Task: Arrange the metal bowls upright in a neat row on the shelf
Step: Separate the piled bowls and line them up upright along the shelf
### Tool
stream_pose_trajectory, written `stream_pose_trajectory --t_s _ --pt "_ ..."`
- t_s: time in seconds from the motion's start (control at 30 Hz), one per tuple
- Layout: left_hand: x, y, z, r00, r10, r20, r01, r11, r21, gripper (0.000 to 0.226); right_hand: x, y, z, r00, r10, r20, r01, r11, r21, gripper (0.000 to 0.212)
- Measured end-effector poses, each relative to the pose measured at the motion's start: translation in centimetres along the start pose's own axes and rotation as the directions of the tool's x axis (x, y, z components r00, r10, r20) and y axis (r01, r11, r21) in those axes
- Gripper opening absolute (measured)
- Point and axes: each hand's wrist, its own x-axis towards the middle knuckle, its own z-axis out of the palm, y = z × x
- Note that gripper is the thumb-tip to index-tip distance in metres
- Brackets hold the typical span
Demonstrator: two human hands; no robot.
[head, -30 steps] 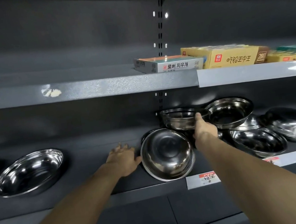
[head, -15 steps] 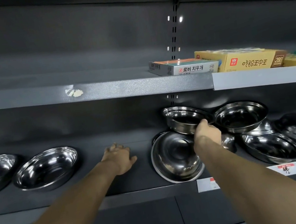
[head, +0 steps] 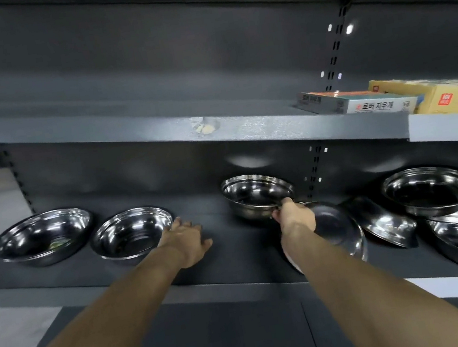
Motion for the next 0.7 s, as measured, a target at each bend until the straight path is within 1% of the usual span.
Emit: stream_pose_trajectory --t_s 0.03,0.1,0.13,0.17,0.2,0.23,0.3,0.33,0.47,0.63,0.7 --pt "-0.3 -0.7 0.1 1.0 -0.014 0.002 0.014 1.0 -0.001 0.066 -0.3 0.9 0.4 0.999 0.017 0.038 -0.017 1.0 -0.007 0.028" --pt "-0.9 -2.1 0.3 0.999 -0.039 0.005 0.039 0.999 0.0 0.066 -0.8 2.7 1.1 0.984 0.06 0.17 -0.059 0.998 -0.008 0.015" --pt "-1.1 -2.7 0.5 0.999 -0.048 0.009 0.048 0.999 -0.002 0.065 -1.0 3.6 1.3 0.971 0.086 0.222 -0.091 0.996 0.015 0.022" --pt "-1.2 -3.3 0.6 0.998 -0.056 0.013 0.056 0.998 -0.006 0.065 -1.0 4.6 1.6 0.964 0.106 0.245 -0.114 0.993 0.019 0.031" --pt "-1.3 -3.9 0.7 0.998 -0.061 0.013 0.062 0.998 -0.007 0.065 -1.2 5.3 2.0 0.962 0.121 0.244 -0.129 0.991 0.019 0.034" --pt "-1.4 -4.4 0.9 0.998 -0.066 0.01 0.066 0.998 -0.006 0.065 -1.5 6.0 2.3 0.965 0.136 0.223 -0.145 0.989 0.022 0.032" --pt "-1.4 -5.3 1.0 0.997 -0.071 0.001 0.071 0.997 -0.003 0.066 -2.1 7.0 2.9 0.969 0.181 0.168 -0.19 0.981 0.043 0.022" --pt "-1.3 -5.7 1.1 0.997 -0.073 -0.001 0.073 0.997 -0.003 0.066 -2.4 7.3 3.2 0.967 0.194 0.163 -0.205 0.977 0.052 0.015" --pt "-1.4 -6.0 1.5 0.997 -0.07 0.012 0.07 0.997 -0.012 0.065 -2.7 8.4 3.7 0.962 0.223 0.157 -0.231 0.972 0.033 0.02" --pt "-1.4 -5.3 1.7 0.999 -0.043 0.016 0.044 0.999 -0.018 0.064 -2.3 9.0 3.8 0.966 0.231 0.116 -0.234 0.972 0.009 0.022" --pt "-1.2 -4.9 1.7 0.999 -0.032 0.021 0.032 0.999 -0.029 0.063 -2.1 9.1 3.5 0.964 0.234 0.127 -0.233 0.972 -0.023 0.023"
